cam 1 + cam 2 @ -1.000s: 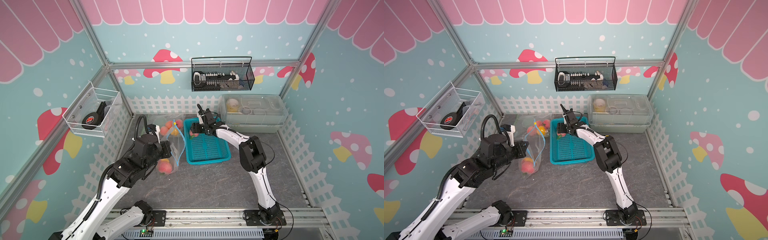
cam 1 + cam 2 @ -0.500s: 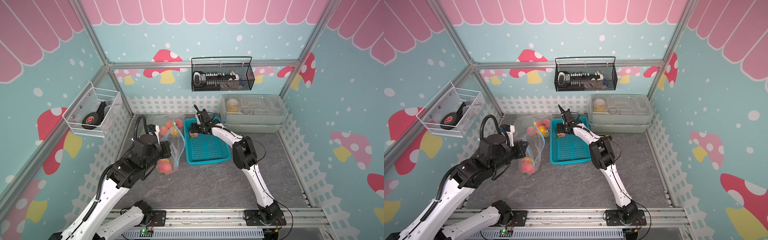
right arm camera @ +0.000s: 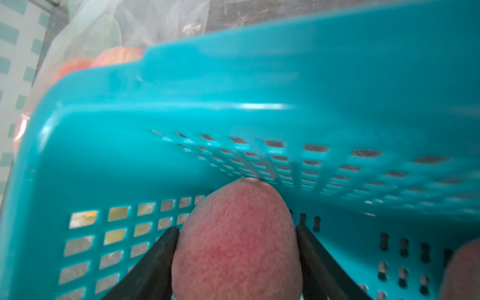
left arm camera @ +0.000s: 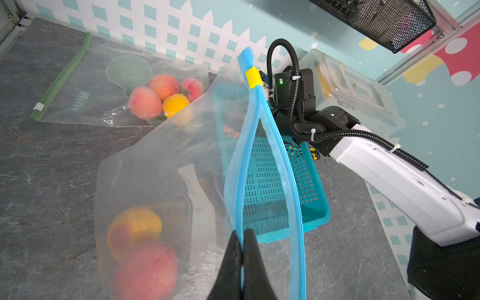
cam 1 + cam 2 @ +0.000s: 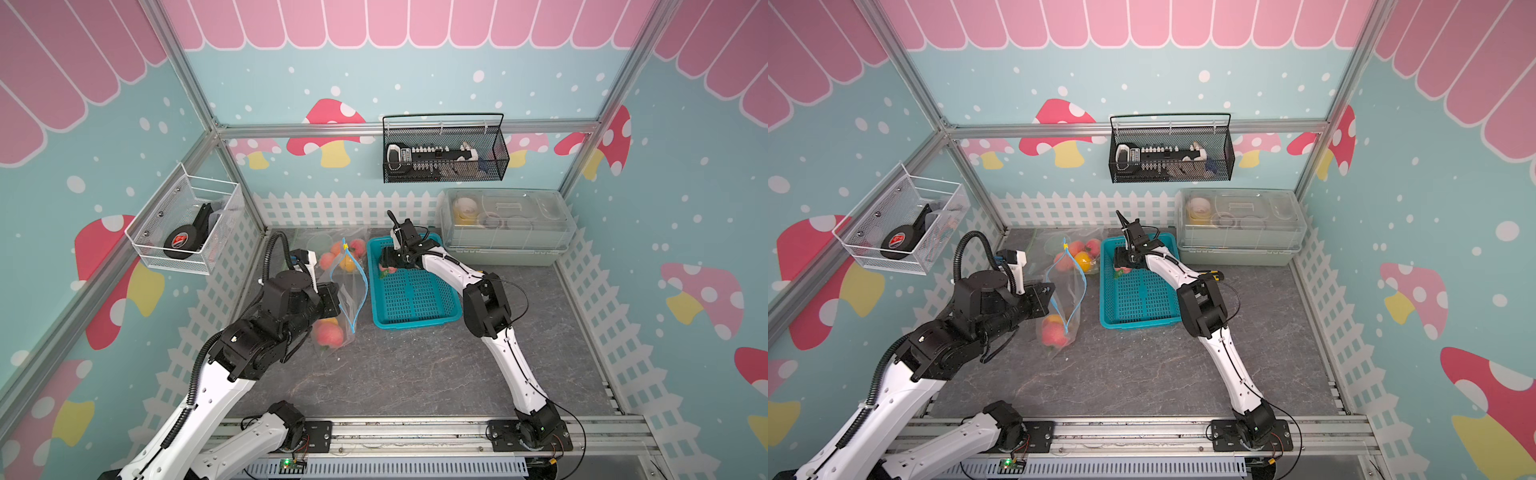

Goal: Place the peach in a zip-top bag and seal the zipper
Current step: Pick up the peach from the basket.

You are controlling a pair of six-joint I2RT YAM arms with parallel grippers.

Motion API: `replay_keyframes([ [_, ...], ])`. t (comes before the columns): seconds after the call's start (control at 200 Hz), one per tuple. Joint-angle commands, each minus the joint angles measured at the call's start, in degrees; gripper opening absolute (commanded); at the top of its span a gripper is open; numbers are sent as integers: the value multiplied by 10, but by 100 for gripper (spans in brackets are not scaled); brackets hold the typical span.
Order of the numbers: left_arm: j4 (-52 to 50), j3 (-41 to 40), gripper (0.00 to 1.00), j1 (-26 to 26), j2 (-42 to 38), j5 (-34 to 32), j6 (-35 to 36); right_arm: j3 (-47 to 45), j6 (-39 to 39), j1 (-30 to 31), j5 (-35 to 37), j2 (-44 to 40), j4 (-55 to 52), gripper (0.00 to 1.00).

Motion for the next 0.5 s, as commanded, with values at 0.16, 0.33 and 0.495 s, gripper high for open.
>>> replay_keyframes([
  [0.16, -5, -7, 0, -2, -14, -8, -7, -79, 14, -6, -38, -60, 67, 62],
  [0.33, -5, -7, 0, -2, -11, -7, -8, -229, 8, -7, -34, -188, 173, 62],
  [0.495, -3, -4, 0, -2, -5, -11, -7, -334, -12, -6, -39, -292, 223, 62],
])
